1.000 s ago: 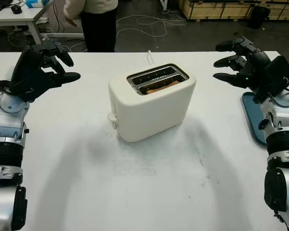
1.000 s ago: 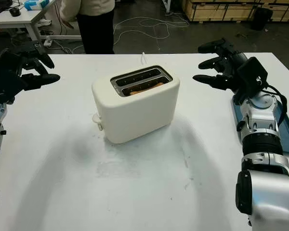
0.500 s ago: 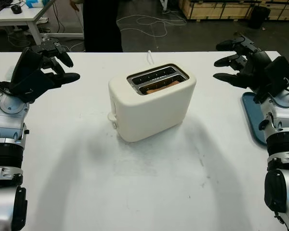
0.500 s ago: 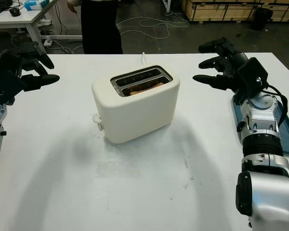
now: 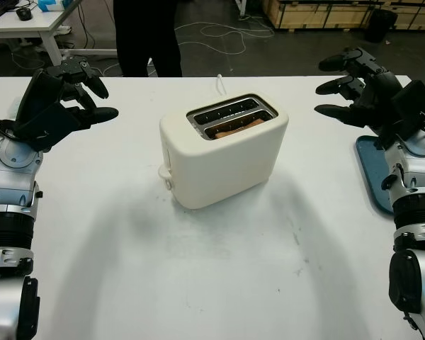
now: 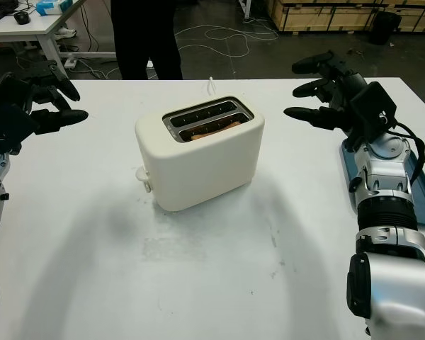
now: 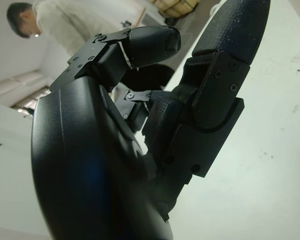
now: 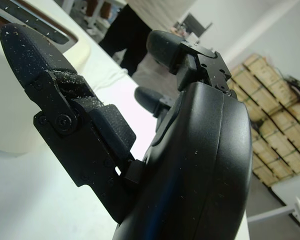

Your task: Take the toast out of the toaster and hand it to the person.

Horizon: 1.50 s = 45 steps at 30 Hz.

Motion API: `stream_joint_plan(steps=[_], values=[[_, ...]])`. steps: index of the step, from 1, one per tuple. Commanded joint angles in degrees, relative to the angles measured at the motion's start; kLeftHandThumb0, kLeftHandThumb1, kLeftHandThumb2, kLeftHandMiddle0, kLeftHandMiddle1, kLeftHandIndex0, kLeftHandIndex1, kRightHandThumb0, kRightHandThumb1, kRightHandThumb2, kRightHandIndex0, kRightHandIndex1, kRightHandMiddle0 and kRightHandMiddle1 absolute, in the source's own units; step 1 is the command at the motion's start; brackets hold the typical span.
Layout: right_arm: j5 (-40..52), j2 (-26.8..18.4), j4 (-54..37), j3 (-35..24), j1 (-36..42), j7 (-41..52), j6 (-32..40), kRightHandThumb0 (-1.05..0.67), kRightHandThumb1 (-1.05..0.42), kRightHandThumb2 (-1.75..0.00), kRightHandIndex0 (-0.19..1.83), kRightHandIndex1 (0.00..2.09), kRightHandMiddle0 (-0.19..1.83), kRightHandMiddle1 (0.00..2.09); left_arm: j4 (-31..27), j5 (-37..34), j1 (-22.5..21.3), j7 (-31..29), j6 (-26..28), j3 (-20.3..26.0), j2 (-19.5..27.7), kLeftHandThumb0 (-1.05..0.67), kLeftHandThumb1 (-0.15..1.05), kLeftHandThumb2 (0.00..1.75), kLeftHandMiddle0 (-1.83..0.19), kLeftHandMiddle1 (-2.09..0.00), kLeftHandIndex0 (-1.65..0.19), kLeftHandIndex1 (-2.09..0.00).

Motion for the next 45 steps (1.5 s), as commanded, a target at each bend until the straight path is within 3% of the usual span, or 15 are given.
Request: stream_joint_plan(steps=[1, 20, 38, 45], values=[[0.2, 0.6, -0.8, -0.1, 1.3, -0.8, -1.9, -1.05, -0.66, -0.01, 0.02, 1.38, 0.15, 1.13, 0.1, -0.5, -0.2, 0.4, 0.9, 0.4, -0.4, -1.05, 0.80, 0.00, -0.61, -1.58, -0.54, -1.59], [0.5, 2.1, -0.9, 0.2, 3.4, -1.5, -5.9, -1.05, -0.63, 0.00, 0.01, 1.47, 0.15, 1.22, 6.7, 0.6, -0.3, 0.7, -9.0, -0.3, 0.1, -1.05, 0.83, 0.00, -0.60, -1.58, -0.57, -1.55], [1.1, 2.7, 0.4, 0.1, 2.9, 0.0, -7.5, -1.05, -0.63, 0.00, 0.00, 1.55, 0.09, 1.35, 9.4, 1.3, -0.9, 0.7, -11.4, -0.3, 0.5, -1.05, 0.86, 0.01, -0.69, -1.51, -0.63, -1.51], [1.2, 2.5, -1.8, -0.4, 3.6, -1.0, -6.3, -1.05, -0.65, -0.01, 0.00, 1.53, 0.08, 1.34, 6.5, 0.9, -0.5, 0.3, -9.0, -0.2, 0.6, -1.05, 0.86, 0.00, -0.70, -1.50, -0.62, -1.52]])
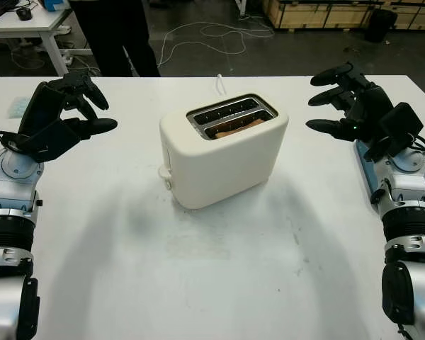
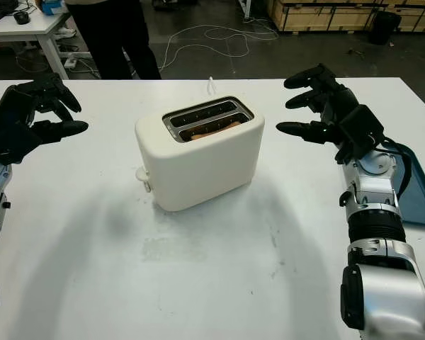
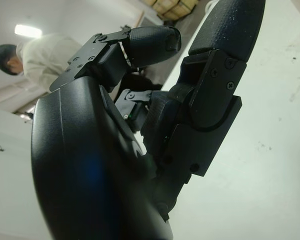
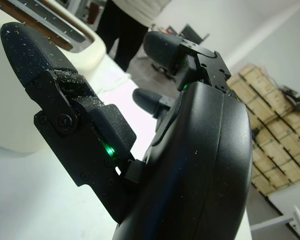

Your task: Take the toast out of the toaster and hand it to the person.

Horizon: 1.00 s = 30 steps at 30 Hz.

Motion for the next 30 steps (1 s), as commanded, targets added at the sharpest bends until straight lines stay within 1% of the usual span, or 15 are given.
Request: stream_joint_plan(steps=[1, 4, 11, 18, 23, 30], values=[[1.4, 0.2, -1.2, -0.8, 0.4, -0.4, 0.7, -1.05, -0.65, -0.01, 0.00, 1.52, 0.07, 1.33, -2.1, -0.2, -0.4, -0.2, 1.5, 0.0, 0.5, -1.05, 0.85, 0.00, -0.70, -1.51, -0.62, -1.52], [2.2, 0.0, -0.7, -1.1, 0.1, 0.6, 0.2, -1.05, -0.65, 0.00, 0.00, 1.47, 0.05, 1.33, -3.1, -1.1, -0.4, -0.9, 2.0, 0.2, 0.2, -1.05, 0.83, 0.00, -0.66, -1.52, -0.61, -1.51], [2.4, -0.5, -0.3, -1.1, -0.1, 1.3, 0.1, -1.05, -0.65, 0.00, 0.00, 1.42, 0.04, 1.32, -5.8, -1.5, 0.3, -0.7, 5.6, 0.3, -0.3, -1.05, 0.83, 0.00, -0.63, -1.53, -0.59, -1.51], [2.5, -0.3, 1.4, -1.4, -0.5, 1.0, -0.1, -1.05, -0.64, 0.00, 0.00, 1.45, 0.03, 1.33, -6.9, -1.2, 0.2, -0.5, 7.1, 0.0, -0.9, -1.05, 0.82, 0.00, -0.64, -1.53, -0.61, -1.50], [2.5, -0.2, 3.4, -1.5, -1.2, 1.4, -0.9, -1.05, -0.64, 0.00, 0.00, 1.47, 0.02, 1.37, -5.8, -0.5, -0.2, 0.8, 6.4, -0.1, -1.5, -1.05, 0.82, 0.00, -0.66, -1.54, -0.65, -1.48], [2.5, 0.0, 2.8, -1.5, -0.8, 0.9, -0.6, -1.05, -0.64, 0.00, 0.00, 1.50, 0.01, 1.39, -6.5, -0.3, 0.1, 0.8, 7.2, -0.4, -1.3, -1.05, 0.82, 0.00, -0.68, -1.53, -0.66, -1.49]])
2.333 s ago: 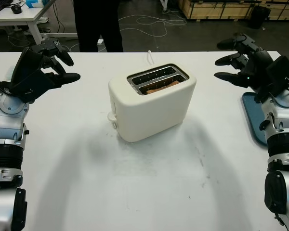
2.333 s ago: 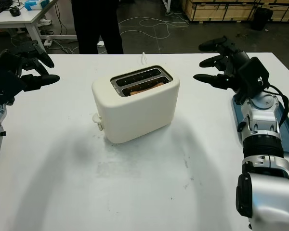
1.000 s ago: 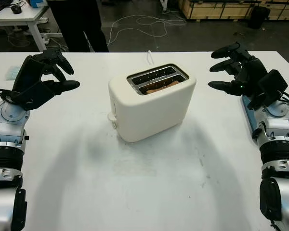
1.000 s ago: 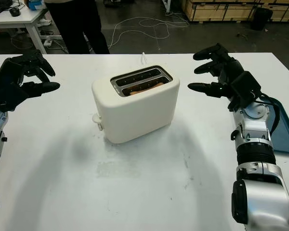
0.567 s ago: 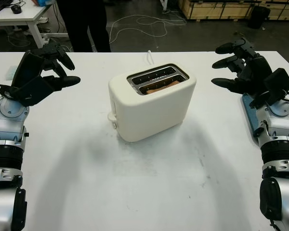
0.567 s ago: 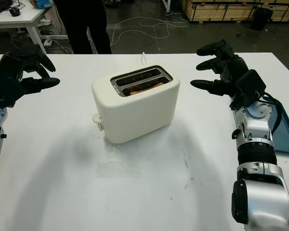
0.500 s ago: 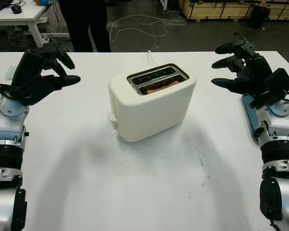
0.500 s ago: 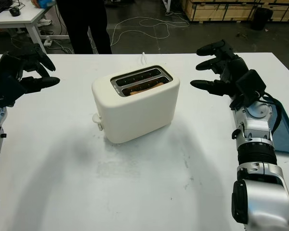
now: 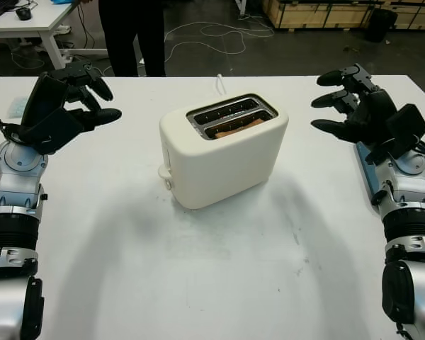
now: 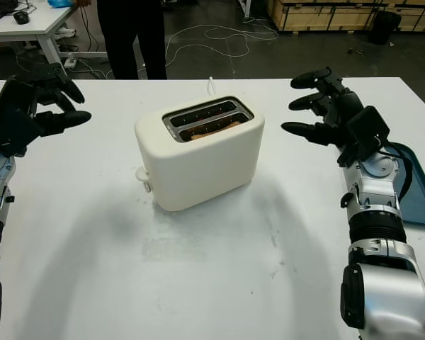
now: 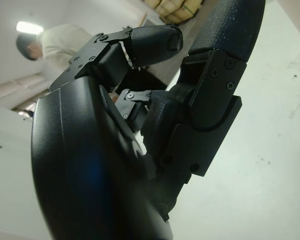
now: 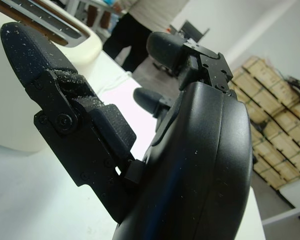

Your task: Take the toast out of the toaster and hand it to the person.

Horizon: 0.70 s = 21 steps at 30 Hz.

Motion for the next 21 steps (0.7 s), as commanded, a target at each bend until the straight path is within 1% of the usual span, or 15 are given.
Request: stream_joint_plan(steps=[1, 6, 12, 17, 21], values=[[0.6, 0.0, -0.4, -0.3, -0.7, -0.2, -0.4, -1.05, -0.64, 0.00, 0.00, 1.50, 0.01, 1.39, 0.0, 0.5, 0.0, 0.3, 0.2, -0.3, 0.0, -1.05, 0.82, 0.00, -0.68, -1.53, -0.66, -1.49], [0.5, 0.2, -0.9, -0.2, -0.6, -0.4, 0.1, -1.05, -0.63, 0.00, 0.00, 1.49, 0.01, 1.40, 1.6, 0.2, -0.3, 0.1, -1.3, 0.0, 0.3, -1.05, 0.83, 0.00, -0.68, -1.53, -0.66, -1.49], [0.3, 0.5, -0.6, 0.0, -0.7, -0.5, -1.2, -1.05, -0.64, 0.00, 0.00, 1.50, 0.02, 1.40, 1.6, 0.1, -0.2, -0.4, -0.8, 0.0, 0.8, -1.05, 0.83, 0.00, -0.67, -1.53, -0.65, -1.50], [-0.5, 0.4, -0.9, 0.5, -0.6, -1.3, -1.3, -1.05, -0.64, 0.00, 0.00, 1.51, 0.04, 1.38, 6.0, -0.6, -1.0, -1.5, -5.3, 0.4, 1.3, -1.05, 0.84, 0.00, -0.66, -1.52, -0.63, -1.47], [-0.4, 0.5, -1.6, 0.6, -0.4, -1.6, -0.5, -1.05, -0.63, 0.00, 0.00, 1.50, 0.05, 1.36, 7.2, -0.4, -1.3, -1.5, -6.5, 0.4, 1.5, -1.05, 0.84, 0.01, -0.67, -1.50, -0.63, -1.47]])
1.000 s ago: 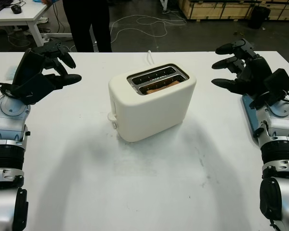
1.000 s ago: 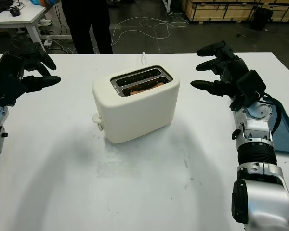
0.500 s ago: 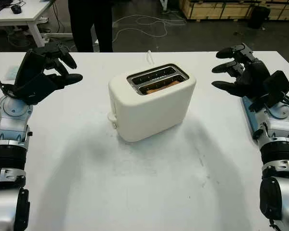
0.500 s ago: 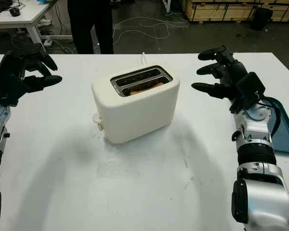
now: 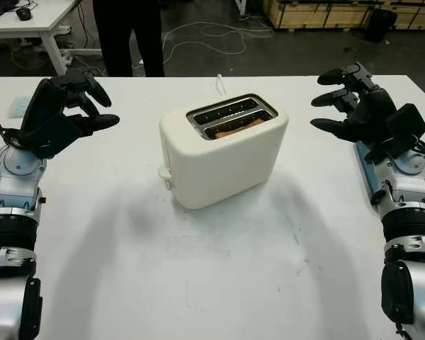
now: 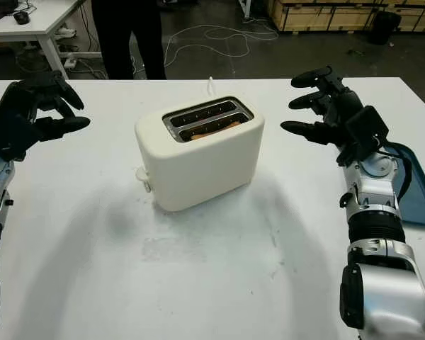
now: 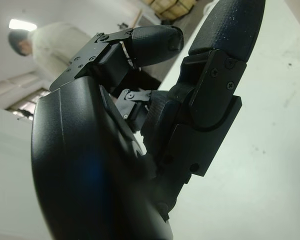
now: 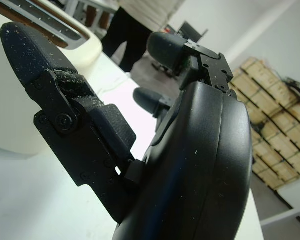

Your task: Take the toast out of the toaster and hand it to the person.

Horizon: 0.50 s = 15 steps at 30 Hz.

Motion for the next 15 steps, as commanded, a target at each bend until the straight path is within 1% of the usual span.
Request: stream_joint_plan(steps=[1, 6, 9, 15], values=[[0.0, 0.2, -0.9, 0.1, -0.3, -0.5, -0.1, -1.05, -0.63, 0.00, 0.00, 1.49, 0.06, 1.35, 0.5, -0.3, -1.2, -0.1, -1.1, 0.3, 0.7, -1.05, 0.84, 0.00, -0.67, -1.51, -0.63, -1.47], [-0.1, 0.0, -1.4, 0.3, -0.1, -0.5, 0.2, -1.05, -0.63, 0.00, 0.00, 1.49, 0.07, 1.33, 0.9, 0.3, -1.2, 0.5, -1.6, 0.1, 0.8, -1.05, 0.85, 0.01, -0.67, -1.52, -0.62, -1.49], [0.3, -0.2, -1.4, 0.1, -0.1, 0.1, 0.1, -1.05, -0.63, 0.00, 0.00, 1.49, 0.07, 1.33, 0.4, 0.2, -1.0, 0.4, -1.0, 0.0, 0.6, -1.05, 0.85, 0.01, -0.66, -1.53, -0.62, -1.51], [0.3, -0.2, -0.9, 0.0, 0.0, -0.1, -0.3, -1.05, -0.63, 0.00, 0.00, 1.51, 0.07, 1.33, 0.4, -0.3, -1.1, 0.0, -1.2, 0.0, 0.3, -1.05, 0.86, 0.01, -0.67, -1.52, -0.63, -1.49]])
